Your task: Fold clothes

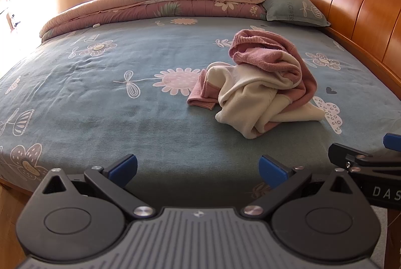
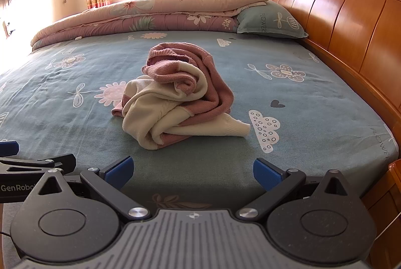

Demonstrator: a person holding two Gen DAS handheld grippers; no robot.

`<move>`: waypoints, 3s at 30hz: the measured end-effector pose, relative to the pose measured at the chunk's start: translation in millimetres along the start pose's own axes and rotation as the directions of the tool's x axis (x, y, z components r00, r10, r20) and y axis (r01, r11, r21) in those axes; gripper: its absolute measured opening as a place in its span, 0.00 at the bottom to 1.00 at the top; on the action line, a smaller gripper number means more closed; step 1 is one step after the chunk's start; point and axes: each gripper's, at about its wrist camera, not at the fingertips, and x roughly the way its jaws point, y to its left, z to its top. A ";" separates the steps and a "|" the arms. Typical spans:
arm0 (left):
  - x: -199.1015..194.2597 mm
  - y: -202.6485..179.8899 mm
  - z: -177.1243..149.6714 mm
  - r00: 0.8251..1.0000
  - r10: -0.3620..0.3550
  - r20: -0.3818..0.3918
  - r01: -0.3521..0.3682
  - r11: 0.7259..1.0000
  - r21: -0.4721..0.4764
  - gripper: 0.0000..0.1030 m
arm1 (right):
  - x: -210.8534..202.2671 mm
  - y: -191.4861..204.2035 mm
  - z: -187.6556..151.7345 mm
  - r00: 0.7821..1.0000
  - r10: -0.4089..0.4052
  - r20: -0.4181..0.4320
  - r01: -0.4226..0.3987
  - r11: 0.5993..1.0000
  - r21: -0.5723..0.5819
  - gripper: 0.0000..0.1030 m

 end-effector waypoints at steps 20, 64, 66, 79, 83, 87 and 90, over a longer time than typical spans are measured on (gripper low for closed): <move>3.8 -2.3 1.6 1.000 0.001 -0.010 -0.001 1.000 0.007 0.99 | 2.8 -0.4 1.8 1.000 0.005 -0.006 -0.005 1.000 0.002 1.00; 148.7 -41.9 90.7 0.982 -0.092 -0.163 0.104 0.992 0.066 0.99 | 142.5 -50.4 61.2 0.985 0.003 -0.170 0.012 0.996 0.088 1.00; 158.8 -49.2 96.7 0.982 -0.100 -0.162 0.115 0.990 0.086 0.99 | 149.6 -57.9 60.7 0.985 0.010 -0.175 0.010 0.993 0.114 1.00; 198.4 -40.7 97.6 0.957 -0.257 -0.133 0.272 0.955 0.115 1.00 | 176.1 -79.8 53.6 0.982 0.092 -0.164 -0.061 0.981 0.184 1.00; 197.5 -39.0 104.2 0.954 -0.259 -0.148 0.276 0.955 0.112 1.00 | 177.9 -82.4 51.1 0.981 0.109 -0.163 -0.078 0.980 0.184 1.00; 180.0 -52.4 120.4 0.973 -0.219 -0.075 0.230 0.950 0.213 0.99 | 174.7 -89.3 48.3 0.983 0.106 -0.151 -0.076 0.979 0.191 1.00; 184.0 -60.5 128.9 0.977 -0.198 -0.077 0.211 0.940 0.267 0.99 | 172.1 -94.2 46.9 0.983 0.114 -0.141 -0.082 0.973 0.214 1.00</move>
